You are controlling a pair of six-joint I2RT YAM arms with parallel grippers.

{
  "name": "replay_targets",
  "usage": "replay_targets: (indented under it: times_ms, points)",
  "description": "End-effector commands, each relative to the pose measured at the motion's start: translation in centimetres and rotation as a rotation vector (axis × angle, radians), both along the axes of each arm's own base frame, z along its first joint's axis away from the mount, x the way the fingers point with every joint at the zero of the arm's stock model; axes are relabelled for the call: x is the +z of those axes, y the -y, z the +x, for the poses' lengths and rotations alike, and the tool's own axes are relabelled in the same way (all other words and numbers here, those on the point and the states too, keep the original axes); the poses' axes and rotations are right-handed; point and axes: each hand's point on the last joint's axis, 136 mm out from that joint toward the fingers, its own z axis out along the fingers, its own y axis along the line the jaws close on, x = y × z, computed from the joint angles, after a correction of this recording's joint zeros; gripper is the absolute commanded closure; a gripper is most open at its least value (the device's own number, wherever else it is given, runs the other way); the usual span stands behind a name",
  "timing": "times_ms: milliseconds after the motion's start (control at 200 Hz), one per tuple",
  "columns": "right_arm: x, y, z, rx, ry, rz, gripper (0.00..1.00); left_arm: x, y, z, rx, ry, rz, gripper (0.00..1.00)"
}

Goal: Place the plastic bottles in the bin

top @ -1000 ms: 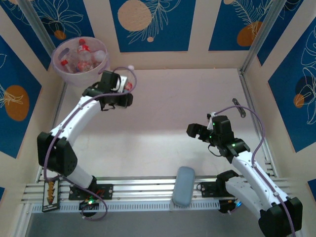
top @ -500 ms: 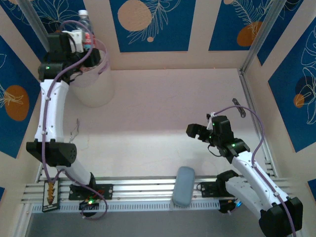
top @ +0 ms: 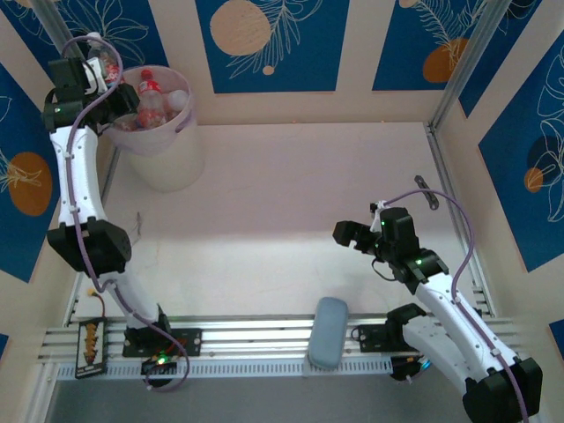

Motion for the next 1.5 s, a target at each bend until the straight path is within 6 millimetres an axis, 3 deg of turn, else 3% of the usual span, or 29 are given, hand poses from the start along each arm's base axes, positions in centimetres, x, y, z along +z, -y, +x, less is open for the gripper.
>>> replay_targets:
  times_ms: [0,230,345,435,565,660,850,995,1070,1326,1431,1496]
  points:
    - [0.0,-0.1,-0.3,0.005,-0.005,0.002,0.05,-0.3,-0.1,0.3,-0.016,-0.024,-0.009,0.57]
    - [0.0,0.0,-0.3,0.001,-0.002,-0.003,0.05,-2.3,-0.4,1.2,-0.021,-0.065,-0.027,0.52]
    - [-0.1,0.1,-0.3,-0.001,-0.005,-0.004,0.05,-2.8,-0.1,1.3,-0.046,-0.078,-0.028,0.41]
    - [-0.2,0.1,-0.3,-0.002,-0.008,-0.004,0.05,-2.4,-0.1,0.9,-0.057,-0.072,-0.011,0.32]
    - [-0.1,-0.1,-0.2,0.0,-0.008,0.002,0.05,-0.8,0.0,0.4,-0.071,-0.032,0.029,0.07]
    - [0.1,-0.2,0.0,0.002,-0.006,0.004,0.05,0.7,-0.3,0.1,-0.064,0.004,0.053,0.01]
    - [0.1,-0.4,0.2,0.009,-0.012,-0.001,0.05,3.3,-2.1,0.7,-0.007,0.087,0.081,0.0]
    - [-0.1,-0.6,0.3,0.01,-0.021,-0.006,0.05,3.4,-3.4,2.5,0.032,0.133,0.049,0.06]
    - [-0.3,-0.7,0.5,0.01,-0.025,-0.008,0.05,2.4,-3.0,3.5,0.01,0.124,0.006,0.15]
    - [-0.3,-1.1,1.0,0.019,-0.026,-0.015,0.05,-3.3,-1.0,4.5,-0.048,-0.024,0.005,0.3]
    - [-0.2,-1.2,0.9,0.021,-0.026,-0.017,0.05,-4.9,-1.0,4.6,-0.044,-0.054,-0.002,0.32]
    - [-0.3,-1.2,0.9,0.021,-0.027,-0.02,0.05,-4.9,-1.1,4.5,-0.04,-0.053,-0.002,0.32]
